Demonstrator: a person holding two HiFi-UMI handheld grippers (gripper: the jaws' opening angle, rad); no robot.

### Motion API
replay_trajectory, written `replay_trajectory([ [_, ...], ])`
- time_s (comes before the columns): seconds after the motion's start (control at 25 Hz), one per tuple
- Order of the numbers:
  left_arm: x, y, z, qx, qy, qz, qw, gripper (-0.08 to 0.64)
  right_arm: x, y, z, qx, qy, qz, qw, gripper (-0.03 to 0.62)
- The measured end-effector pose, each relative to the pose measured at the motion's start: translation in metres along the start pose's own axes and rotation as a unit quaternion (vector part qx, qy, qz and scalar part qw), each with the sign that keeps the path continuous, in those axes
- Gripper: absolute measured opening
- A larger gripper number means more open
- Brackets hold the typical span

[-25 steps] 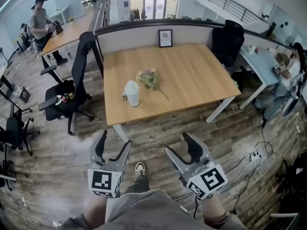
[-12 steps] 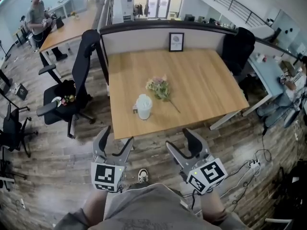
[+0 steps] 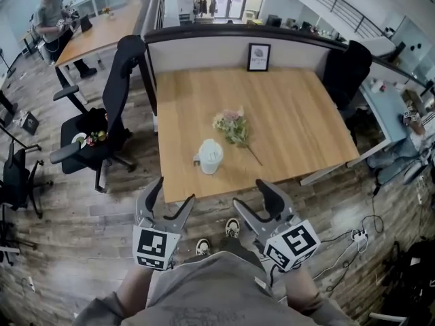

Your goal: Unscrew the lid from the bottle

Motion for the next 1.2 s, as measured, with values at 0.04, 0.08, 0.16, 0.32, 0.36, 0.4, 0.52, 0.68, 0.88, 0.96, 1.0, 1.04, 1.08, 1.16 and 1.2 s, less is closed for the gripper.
replay_trajectory([
  [0.04, 0.0, 0.006, 0.001, 0.005, 0.007, 0.0, 1.0, 0.345, -0.003, 0.003, 0.005, -0.004, 0.004, 0.009, 1.0, 0.279],
  [0.08, 0.0, 0.012, 0.001, 0.009, 0.017, 0.001, 0.9998, 0.347, -0.005, 0.008, 0.011, -0.009, 0.008, 0.017, 1.0, 0.279],
  [0.16, 0.0, 0.025, 0.001, 0.012, 0.042, 0.003, 0.999, 0.348, -0.006, 0.02, 0.024, -0.019, 0.01, 0.022, 1.0, 0.279],
  [0.32, 0.0, 0.051, -0.006, -0.004, 0.04, 0.001, 0.9992, 0.348, -0.007, 0.05, 0.054, -0.049, 0.012, 0.014, 0.999, 0.279],
  [0.36, -0.001, 0.058, -0.007, -0.009, 0.035, 0.0, 0.9993, 0.348, -0.008, 0.057, 0.063, -0.059, 0.012, 0.01, 0.998, 0.279],
  [0.4, -0.002, 0.065, -0.008, -0.015, 0.031, -0.001, 0.9994, 0.348, -0.01, 0.064, 0.071, -0.069, 0.011, 0.007, 0.998, 0.279],
  [0.52, -0.006, 0.09, -0.012, -0.032, 0.033, -0.011, 0.9989, 0.349, -0.016, 0.088, 0.098, -0.098, 0.007, -0.001, 0.995, 0.279],
  [0.68, -0.011, 0.119, -0.02, -0.057, 0.044, -0.015, 0.9973, 0.351, -0.018, 0.122, 0.13, -0.141, 0.006, -0.014, 0.99, 0.279],
  [0.88, -0.012, 0.146, -0.03, -0.096, 0.037, -0.031, 0.9942, 0.379, -0.018, 0.166, 0.16, -0.191, 0.0, -0.031, 0.981, 0.279],
  [0.96, -0.013, 0.153, -0.034, -0.113, 0.031, -0.036, 0.9924, 0.379, -0.02, 0.182, 0.167, -0.216, -0.003, -0.034, 0.976, 0.279],
  [1.0, -0.013, 0.155, -0.036, -0.122, 0.028, -0.038, 0.9914, 0.379, -0.021, 0.189, 0.17, -0.229, -0.003, -0.035, 0.973, 0.279],
  [1.04, -0.013, 0.157, -0.037, -0.13, 0.026, -0.04, 0.9904, 0.38, -0.021, 0.195, 0.172, -0.241, -0.002, -0.035, 0.97, 0.279],
  [1.08, -0.012, 0.158, -0.039, -0.137, 0.024, -0.042, 0.9894, 0.38, -0.021, 0.202, 0.173, -0.253, 0.0, -0.036, 0.967, 0.279],
  [1.16, -0.011, 0.158, -0.041, -0.152, 0.022, -0.046, 0.987, 0.38, -0.02, 0.214, 0.174, -0.276, 0.003, -0.038, 0.96, 0.279],
  [1.2, -0.01, 0.158, -0.042, -0.16, 0.021, -0.048, 0.9857, 0.38, -0.018, 0.22, 0.174, -0.286, 0.003, -0.04, 0.957, 0.279],
])
Point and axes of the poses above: the fingertips, and each gripper's own axes: y forward along the fingers, z to its right, x out of its underside, the point moved 5 cm from there along -y, backward along the fingers, and after that the axes turned 5 degrees about z, right-handed, at the moved point
